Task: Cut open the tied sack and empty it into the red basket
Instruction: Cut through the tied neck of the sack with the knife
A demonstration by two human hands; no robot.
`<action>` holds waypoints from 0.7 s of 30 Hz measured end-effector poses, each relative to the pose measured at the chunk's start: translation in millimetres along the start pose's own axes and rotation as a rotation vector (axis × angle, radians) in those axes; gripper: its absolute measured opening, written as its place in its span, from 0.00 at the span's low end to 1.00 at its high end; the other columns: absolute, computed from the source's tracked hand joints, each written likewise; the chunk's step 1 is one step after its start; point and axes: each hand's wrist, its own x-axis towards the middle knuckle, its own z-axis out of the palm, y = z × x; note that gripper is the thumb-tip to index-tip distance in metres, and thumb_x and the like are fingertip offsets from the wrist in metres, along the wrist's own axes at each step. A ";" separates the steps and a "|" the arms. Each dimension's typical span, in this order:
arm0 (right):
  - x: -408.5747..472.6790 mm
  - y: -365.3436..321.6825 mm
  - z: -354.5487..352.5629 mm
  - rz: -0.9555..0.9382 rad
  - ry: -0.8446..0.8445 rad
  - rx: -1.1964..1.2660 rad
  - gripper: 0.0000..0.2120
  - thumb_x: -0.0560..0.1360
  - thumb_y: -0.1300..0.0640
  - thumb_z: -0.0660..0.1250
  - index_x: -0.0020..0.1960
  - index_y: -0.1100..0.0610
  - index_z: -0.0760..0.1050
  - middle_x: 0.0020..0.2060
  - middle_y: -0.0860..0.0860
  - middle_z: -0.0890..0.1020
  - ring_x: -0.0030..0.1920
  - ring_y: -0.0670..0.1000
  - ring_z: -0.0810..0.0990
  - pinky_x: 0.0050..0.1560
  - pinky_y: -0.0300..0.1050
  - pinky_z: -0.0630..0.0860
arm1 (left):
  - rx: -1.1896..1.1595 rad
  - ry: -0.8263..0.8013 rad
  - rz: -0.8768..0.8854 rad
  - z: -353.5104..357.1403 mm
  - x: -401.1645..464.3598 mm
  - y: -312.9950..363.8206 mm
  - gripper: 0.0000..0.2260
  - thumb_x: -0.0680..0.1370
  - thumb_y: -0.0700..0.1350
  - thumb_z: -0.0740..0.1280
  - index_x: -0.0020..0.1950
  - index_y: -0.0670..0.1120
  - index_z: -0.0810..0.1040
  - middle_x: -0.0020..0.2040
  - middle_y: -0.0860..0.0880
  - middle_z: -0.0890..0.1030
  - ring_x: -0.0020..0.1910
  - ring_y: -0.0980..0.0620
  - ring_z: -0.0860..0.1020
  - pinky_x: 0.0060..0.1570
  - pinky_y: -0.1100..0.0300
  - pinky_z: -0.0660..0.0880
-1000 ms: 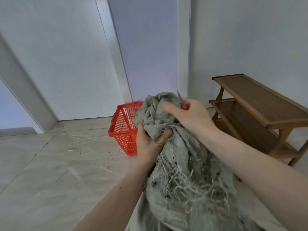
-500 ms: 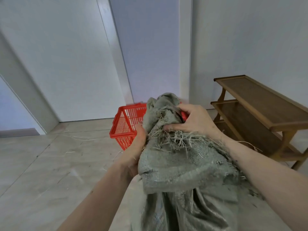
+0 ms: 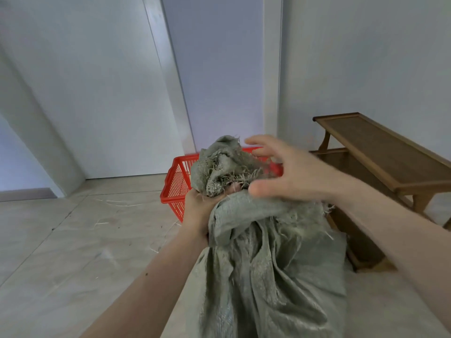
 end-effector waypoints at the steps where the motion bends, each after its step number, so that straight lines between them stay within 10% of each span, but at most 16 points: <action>1: -0.4 0.0 9.7 -0.018 -0.047 -0.052 0.51 0.58 0.31 0.74 0.76 0.35 0.57 0.68 0.35 0.68 0.62 0.39 0.70 0.61 0.39 0.67 | -0.023 -0.007 -0.031 2.7 -0.6 1.6 0.29 0.55 0.47 0.83 0.53 0.38 0.83 0.50 0.39 0.86 0.55 0.38 0.83 0.50 0.47 0.81; 3: 3.4 7.5 26.6 -0.061 0.012 -0.060 0.53 0.57 0.33 0.78 0.76 0.35 0.56 0.71 0.35 0.68 0.66 0.39 0.69 0.67 0.43 0.67 | -0.040 -0.101 -0.107 10.1 -5.8 5.9 0.32 0.50 0.51 0.85 0.47 0.37 0.81 0.45 0.41 0.86 0.47 0.45 0.86 0.42 0.55 0.81; 6: 14.7 17.4 30.8 -0.041 0.198 0.055 0.42 0.58 0.38 0.80 0.70 0.40 0.71 0.65 0.39 0.77 0.63 0.42 0.75 0.68 0.43 0.69 | -0.105 -0.149 -0.177 10.2 -17.0 9.5 0.10 0.75 0.47 0.71 0.45 0.41 0.77 0.33 0.47 0.85 0.30 0.58 0.84 0.30 0.65 0.79; 10: 28.6 18.9 24.7 -0.037 0.270 0.175 0.21 0.60 0.45 0.82 0.51 0.47 0.82 0.47 0.50 0.86 0.49 0.52 0.82 0.53 0.47 0.76 | -0.020 -0.212 -0.293 0.8 -27.5 15.2 0.34 0.68 0.73 0.58 0.59 0.50 0.80 0.46 0.49 0.88 0.44 0.53 0.86 0.39 0.59 0.81; 14: 43.0 14.4 29.0 0.023 0.329 0.120 0.28 0.54 0.34 0.78 0.47 0.51 0.82 0.42 0.55 0.85 0.42 0.53 0.80 0.50 0.53 0.76 | 0.117 -0.188 -0.121 3.7 -27.7 10.7 0.25 0.63 0.49 0.82 0.57 0.44 0.80 0.49 0.45 0.87 0.49 0.46 0.86 0.42 0.55 0.83; 21: 33.6 20.1 20.5 0.043 0.292 0.226 0.21 0.63 0.40 0.78 0.54 0.44 0.81 0.50 0.46 0.84 0.50 0.46 0.82 0.57 0.48 0.77 | -0.042 0.079 -0.039 9.1 -10.7 10.2 0.19 0.65 0.46 0.78 0.54 0.44 0.84 0.49 0.45 0.88 0.49 0.46 0.86 0.48 0.51 0.83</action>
